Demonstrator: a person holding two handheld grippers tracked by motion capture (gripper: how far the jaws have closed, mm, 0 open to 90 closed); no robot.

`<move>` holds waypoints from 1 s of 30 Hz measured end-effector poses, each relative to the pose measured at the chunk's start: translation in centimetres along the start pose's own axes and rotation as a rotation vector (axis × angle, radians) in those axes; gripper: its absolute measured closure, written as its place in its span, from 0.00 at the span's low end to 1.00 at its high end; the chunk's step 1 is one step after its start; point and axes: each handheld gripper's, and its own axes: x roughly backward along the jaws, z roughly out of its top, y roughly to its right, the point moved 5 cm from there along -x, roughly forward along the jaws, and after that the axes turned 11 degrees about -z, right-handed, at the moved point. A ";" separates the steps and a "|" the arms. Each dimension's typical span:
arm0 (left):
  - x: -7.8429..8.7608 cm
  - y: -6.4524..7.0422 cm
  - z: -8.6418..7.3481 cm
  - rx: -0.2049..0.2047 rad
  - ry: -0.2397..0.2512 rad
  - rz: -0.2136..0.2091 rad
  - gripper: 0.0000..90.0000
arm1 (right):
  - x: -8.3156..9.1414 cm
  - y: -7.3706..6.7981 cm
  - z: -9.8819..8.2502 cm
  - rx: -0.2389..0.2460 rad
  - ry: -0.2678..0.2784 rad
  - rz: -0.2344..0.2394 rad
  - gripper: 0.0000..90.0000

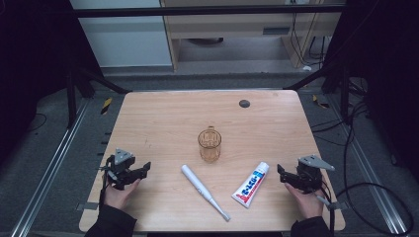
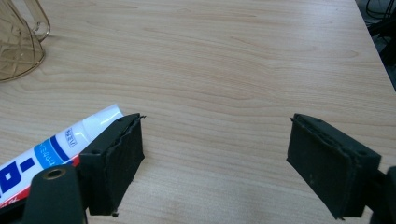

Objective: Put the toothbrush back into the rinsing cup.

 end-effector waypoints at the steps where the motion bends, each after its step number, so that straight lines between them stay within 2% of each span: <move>1: 0.0 0.2 0.1 -0.001 0.001 -0.007 0.42 | 0.1 0.0 0.0 0.006 0.004 -0.009 0.22; 3: 0.1 0.4 0.1 -0.002 0.001 -0.011 0.45 | 0.3 -0.1 0.1 0.014 0.017 -0.016 0.23; 6: 0.3 1.1 0.2 -0.013 -0.001 -0.022 0.50 | 0.8 -0.4 0.2 0.007 0.041 0.001 0.24; 7: 0.4 1.4 0.4 -0.020 0.003 -0.024 0.56 | 1.1 -0.7 0.2 0.012 0.043 0.009 0.24; 9: 0.4 1.7 0.5 -0.023 0.003 -0.025 0.58 | 1.2 -0.9 0.2 0.016 0.042 0.012 0.24; 10: 0.4 2.0 0.6 -0.035 0.006 -0.033 0.62 | 1.3 -1.2 0.2 0.028 0.047 0.019 0.25; 26: -0.5 4.7 1.7 -0.088 0.005 -0.115 0.88 | 1.3 -2.7 0.1 0.070 0.030 0.083 0.32; 30: -1.3 5.8 2.0 -0.105 0.000 -0.159 0.95 | 1.2 -2.9 0.0 0.080 0.026 0.091 0.35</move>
